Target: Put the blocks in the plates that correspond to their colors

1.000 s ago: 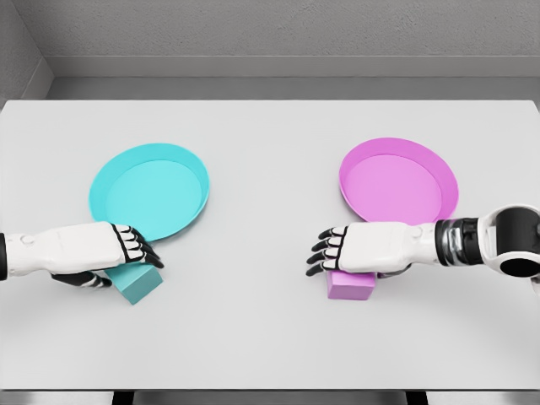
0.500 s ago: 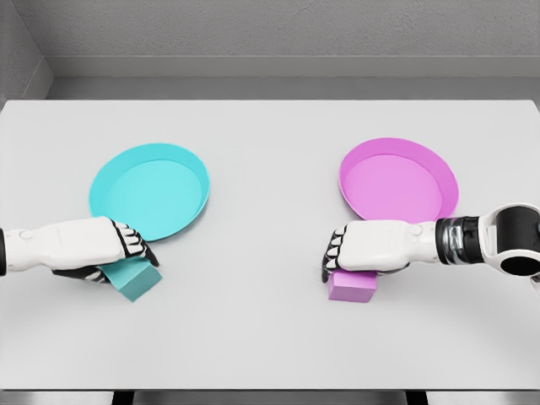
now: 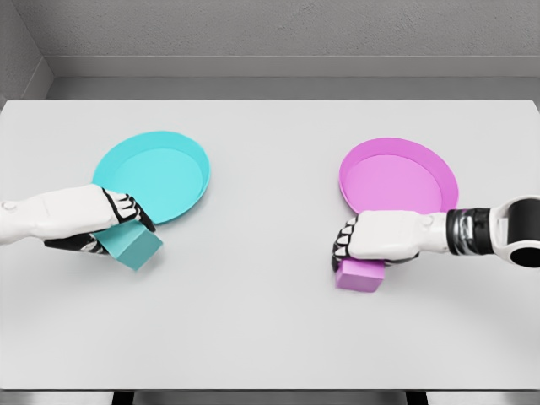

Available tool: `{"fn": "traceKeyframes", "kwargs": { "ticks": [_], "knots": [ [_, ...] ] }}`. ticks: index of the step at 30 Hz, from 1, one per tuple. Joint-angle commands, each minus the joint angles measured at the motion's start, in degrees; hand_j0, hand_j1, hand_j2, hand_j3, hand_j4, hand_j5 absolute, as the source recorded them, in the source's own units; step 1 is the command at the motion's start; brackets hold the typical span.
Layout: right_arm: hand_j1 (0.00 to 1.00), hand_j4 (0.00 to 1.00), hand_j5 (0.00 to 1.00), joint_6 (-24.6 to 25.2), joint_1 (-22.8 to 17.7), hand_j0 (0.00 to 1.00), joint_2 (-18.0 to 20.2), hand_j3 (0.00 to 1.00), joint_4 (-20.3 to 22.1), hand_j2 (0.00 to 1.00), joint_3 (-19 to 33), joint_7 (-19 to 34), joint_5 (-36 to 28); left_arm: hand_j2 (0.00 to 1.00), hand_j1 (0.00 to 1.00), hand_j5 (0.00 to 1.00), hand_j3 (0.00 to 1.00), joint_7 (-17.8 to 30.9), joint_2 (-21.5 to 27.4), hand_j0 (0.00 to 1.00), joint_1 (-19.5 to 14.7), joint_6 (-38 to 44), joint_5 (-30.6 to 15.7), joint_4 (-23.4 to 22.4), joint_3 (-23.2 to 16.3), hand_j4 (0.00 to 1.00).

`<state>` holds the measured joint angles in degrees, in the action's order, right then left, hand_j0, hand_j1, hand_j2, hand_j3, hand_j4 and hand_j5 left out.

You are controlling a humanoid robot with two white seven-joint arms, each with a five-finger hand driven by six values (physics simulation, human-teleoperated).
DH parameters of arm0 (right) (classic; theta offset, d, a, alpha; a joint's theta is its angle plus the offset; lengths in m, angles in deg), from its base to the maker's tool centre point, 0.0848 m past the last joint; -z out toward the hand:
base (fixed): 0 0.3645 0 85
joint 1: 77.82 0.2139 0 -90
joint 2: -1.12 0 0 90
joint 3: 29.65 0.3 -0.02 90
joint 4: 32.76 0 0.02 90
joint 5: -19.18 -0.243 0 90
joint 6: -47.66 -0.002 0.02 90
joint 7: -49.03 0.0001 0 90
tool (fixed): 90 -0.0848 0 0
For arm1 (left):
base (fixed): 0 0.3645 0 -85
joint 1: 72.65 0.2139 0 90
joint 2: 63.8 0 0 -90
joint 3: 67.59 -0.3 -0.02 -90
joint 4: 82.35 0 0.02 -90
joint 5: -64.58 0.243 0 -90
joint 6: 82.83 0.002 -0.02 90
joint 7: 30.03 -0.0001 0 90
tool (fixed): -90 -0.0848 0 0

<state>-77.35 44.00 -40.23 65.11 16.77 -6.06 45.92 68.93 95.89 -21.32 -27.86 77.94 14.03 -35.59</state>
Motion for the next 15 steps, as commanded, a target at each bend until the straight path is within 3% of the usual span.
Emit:
{"fn": "traceKeyframes", "kwargs": {
  "ticks": [1, 5, 9, 15],
  "knots": [
    [0.6, 0.6, 0.6, 0.0, 0.0, 0.6, 0.3, 0.6, -0.4, 0.6, 0.8, 0.1, -1.8, 0.41, 0.41, 0.41, 0.41, 0.0, 0.1, 0.41, 0.0, 0.0, -0.9, -0.1, 0.3, 0.41],
    [0.6, 0.6, 0.6, 0.0, 0.0, 0.6, 0.4, 0.6, -0.5, 0.6, 2.3, 0.1, -4.2, 0.42, 0.42, 0.42, 0.42, 0.0, 0.3, 0.42, -0.2, 0.0, -1.1, -0.4, 0.8, 0.42],
    [0.6, 0.6, 0.6, 0.0, 0.0, 0.6, 0.4, 0.6, -0.5, 0.6, 2.8, 0.1, -6.4, 0.42, 0.42, 0.42, 0.42, 0.0, -0.4, 0.42, -0.5, 0.0, -2.6, -6.4, 3.9, 0.42],
    [0.6, 0.6, 0.6, 0.0, 0.0, 0.6, 0.7, 0.6, -0.5, 0.6, 5.7, 0.1, -14.5, 0.41, 0.41, 0.41, 0.41, 2.4, -8.2, 0.41, -5.1, 0.0, -3.3, -13.8, 4.1, 0.41]
  ]
}}
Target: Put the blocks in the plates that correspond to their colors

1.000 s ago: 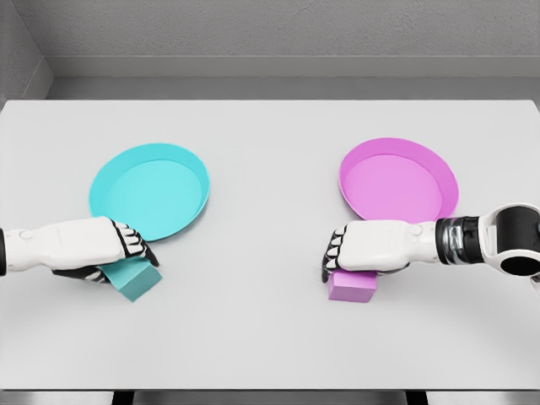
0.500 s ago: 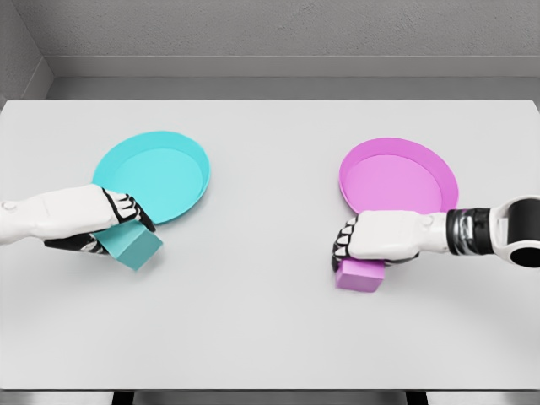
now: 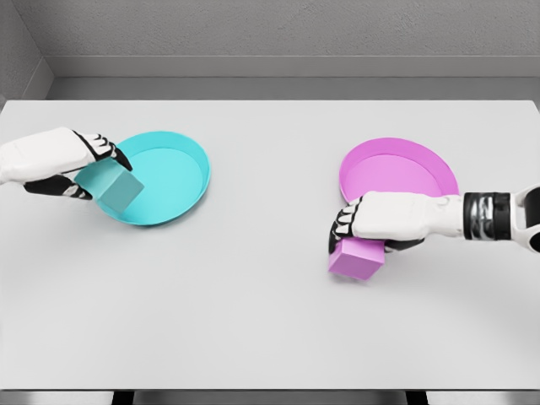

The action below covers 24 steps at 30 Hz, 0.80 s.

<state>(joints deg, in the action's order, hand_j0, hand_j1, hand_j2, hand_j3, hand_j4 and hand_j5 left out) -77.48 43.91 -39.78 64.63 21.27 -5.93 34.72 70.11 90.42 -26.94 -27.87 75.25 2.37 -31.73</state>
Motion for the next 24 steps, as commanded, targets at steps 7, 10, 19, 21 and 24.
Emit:
{"fn": "traceKeyframes", "kwargs": {
  "ticks": [7, 10, 19, 21, 24],
  "knots": [
    [0.6, 0.6, 0.6, 0.1, 0.1, 0.6, 0.3, 0.6, -7.3, 0.6, 8.0, 0.0, -11.3, 0.42, 0.42, 0.42, 0.42, 9.0, -16.6, 0.42, -3.6, 0.0, -0.2, -15.3, 0.2, 0.42],
    [0.6, 0.6, 0.6, 0.1, 0.6, 0.6, -0.1, 0.6, -12.0, 0.6, 10.9, 0.0, -13.2, 0.42, 0.42, 0.42, 0.42, 9.1, -17.1, 0.42, -4.4, 0.0, -0.2, -18.2, 0.3, 0.42],
    [0.78, 0.78, 0.78, 0.1, 0.7, 0.78, -1.6, 0.78, -17.7, 0.78, 14.4, 0.0, -12.5, 1.0, 1.0, 1.0, 1.0, 8.7, -17.0, 1.0, -5.1, 0.0, -0.7, -20.4, 0.5, 1.0],
    [0.92, 0.92, 0.92, 0.1, 0.7, 0.92, -1.6, 0.92, -17.7, 0.92, 14.4, 0.0, -12.4, 1.0, 1.0, 1.0, 1.0, 8.6, -16.8, 1.0, -5.1, 0.0, -0.8, -20.1, 1.1, 1.0],
    [1.0, 1.0, 1.0, 0.1, 0.8, 1.0, -1.6, 1.0, -17.7, 1.0, 14.5, 0.0, -12.4, 1.0, 1.0, 1.0, 1.0, 8.5, -16.6, 1.0, -5.2, 0.0, -0.8, -20.0, 1.2, 1.0]
  ]
}}
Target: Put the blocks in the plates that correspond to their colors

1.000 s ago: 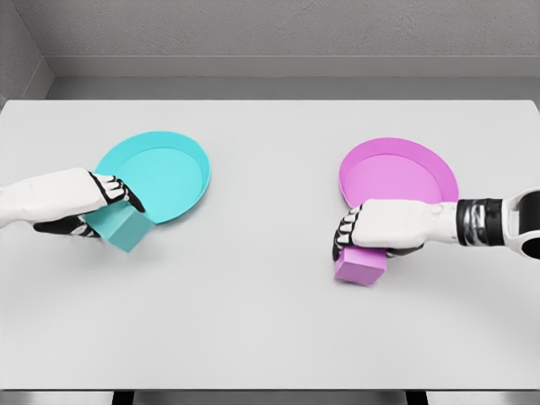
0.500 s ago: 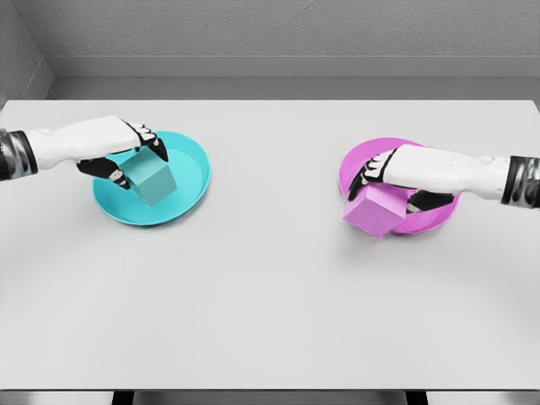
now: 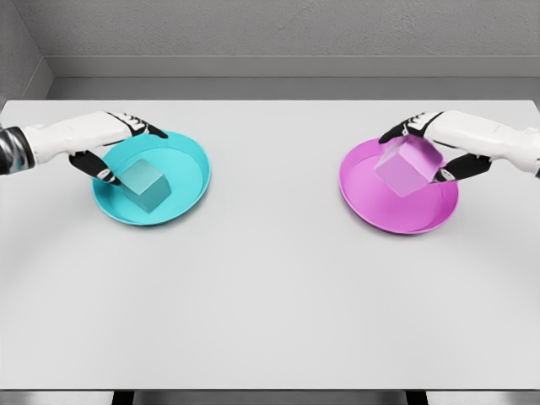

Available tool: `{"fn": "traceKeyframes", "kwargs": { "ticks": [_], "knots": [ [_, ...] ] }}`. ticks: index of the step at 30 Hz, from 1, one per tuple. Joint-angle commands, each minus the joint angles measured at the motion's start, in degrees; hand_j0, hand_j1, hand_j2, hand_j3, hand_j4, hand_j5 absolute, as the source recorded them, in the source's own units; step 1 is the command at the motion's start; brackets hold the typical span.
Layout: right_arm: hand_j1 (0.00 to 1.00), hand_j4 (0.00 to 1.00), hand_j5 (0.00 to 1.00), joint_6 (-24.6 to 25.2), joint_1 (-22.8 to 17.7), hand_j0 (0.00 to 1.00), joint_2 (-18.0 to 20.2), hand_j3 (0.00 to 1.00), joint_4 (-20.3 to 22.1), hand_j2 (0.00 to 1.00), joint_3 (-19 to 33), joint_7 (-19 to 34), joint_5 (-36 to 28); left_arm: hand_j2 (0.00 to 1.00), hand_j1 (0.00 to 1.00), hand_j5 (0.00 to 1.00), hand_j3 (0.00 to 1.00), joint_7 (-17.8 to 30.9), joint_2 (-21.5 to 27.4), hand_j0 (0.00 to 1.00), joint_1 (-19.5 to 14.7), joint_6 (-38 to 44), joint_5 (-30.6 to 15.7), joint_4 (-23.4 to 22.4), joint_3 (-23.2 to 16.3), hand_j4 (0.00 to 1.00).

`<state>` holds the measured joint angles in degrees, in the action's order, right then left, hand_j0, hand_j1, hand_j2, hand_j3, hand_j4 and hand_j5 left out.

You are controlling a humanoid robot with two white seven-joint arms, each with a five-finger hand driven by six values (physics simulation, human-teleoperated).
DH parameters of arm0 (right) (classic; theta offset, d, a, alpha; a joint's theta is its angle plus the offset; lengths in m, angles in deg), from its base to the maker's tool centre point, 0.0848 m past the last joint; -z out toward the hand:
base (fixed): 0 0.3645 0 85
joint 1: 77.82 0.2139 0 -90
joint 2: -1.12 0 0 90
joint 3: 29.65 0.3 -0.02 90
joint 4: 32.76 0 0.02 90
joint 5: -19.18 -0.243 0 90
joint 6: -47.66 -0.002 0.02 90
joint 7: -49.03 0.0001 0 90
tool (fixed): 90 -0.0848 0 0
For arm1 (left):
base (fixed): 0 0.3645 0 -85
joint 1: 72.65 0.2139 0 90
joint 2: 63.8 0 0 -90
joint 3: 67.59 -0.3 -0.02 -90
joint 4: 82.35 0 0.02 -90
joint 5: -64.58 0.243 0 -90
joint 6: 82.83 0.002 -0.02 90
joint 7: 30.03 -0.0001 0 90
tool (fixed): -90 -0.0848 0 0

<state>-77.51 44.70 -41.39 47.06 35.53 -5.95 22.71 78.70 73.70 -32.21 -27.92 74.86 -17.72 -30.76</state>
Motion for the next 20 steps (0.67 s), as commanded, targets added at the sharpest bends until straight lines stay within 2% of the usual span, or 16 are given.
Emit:
{"fn": "traceKeyframes", "kwargs": {
  "ticks": [1, 5, 8, 10, 13, 14, 20],
  "knots": [
    [1.0, 1.0, 1.0, 0.2, 0.0, 1.0, 0.1, 1.0, -0.1, 1.0, 0.2, 0.0, -0.4, 1.0, 1.0, 1.0, 1.0, -0.2, 0.3, 1.0, -0.2, 0.1, -0.4, 0.1, 0.3, 1.0],
    [1.0, 1.0, 1.0, 0.2, -0.4, 1.0, 0.2, 1.0, -0.2, 1.0, 1.4, 0.0, -0.3, 1.0, 1.0, 1.0, 1.0, -0.2, 0.9, 1.0, -0.4, 0.1, -3.3, 0.1, 0.3, 1.0],
    [1.0, 1.0, 1.0, 0.2, -0.5, 1.0, 0.9, 1.0, -0.2, 1.0, 1.6, 0.0, 0.0, 1.0, 1.0, 1.0, 1.0, -0.2, 3.6, 1.0, -0.4, 0.1, -3.4, 0.2, 0.7, 1.0],
    [1.0, 1.0, 1.0, 0.2, -0.8, 1.0, 0.9, 1.0, -0.3, 1.0, 5.4, 0.0, 1.8, 1.0, 1.0, 1.0, 1.0, -0.2, 5.1, 1.0, -0.3, 0.1, -4.2, 0.1, 1.0, 1.0],
    [1.0, 1.0, 1.0, 0.2, -1.4, 1.0, 1.9, 1.0, -5.9, 1.0, 8.7, 0.0, 2.1, 1.0, 1.0, 1.0, 1.0, -0.2, 8.7, 1.0, 0.1, 0.1, -4.4, -0.4, 1.0, 1.0],
    [1.0, 1.0, 1.0, 0.2, -1.4, 1.0, 2.2, 1.0, -6.1, 1.0, 8.8, 0.0, 2.1, 1.0, 1.0, 1.0, 1.0, -0.2, 9.5, 1.0, 0.2, 0.1, -4.4, -0.5, 1.0, 1.0],
    [1.0, 1.0, 1.0, 0.2, -1.7, 1.0, 2.1, 1.0, -1.5, 1.0, 8.2, 0.0, 2.9, 1.0, 1.0, 1.0, 1.0, -0.2, 9.4, 1.0, 0.8, 0.1, -4.4, -1.2, 0.9, 1.0]
  ]
}}
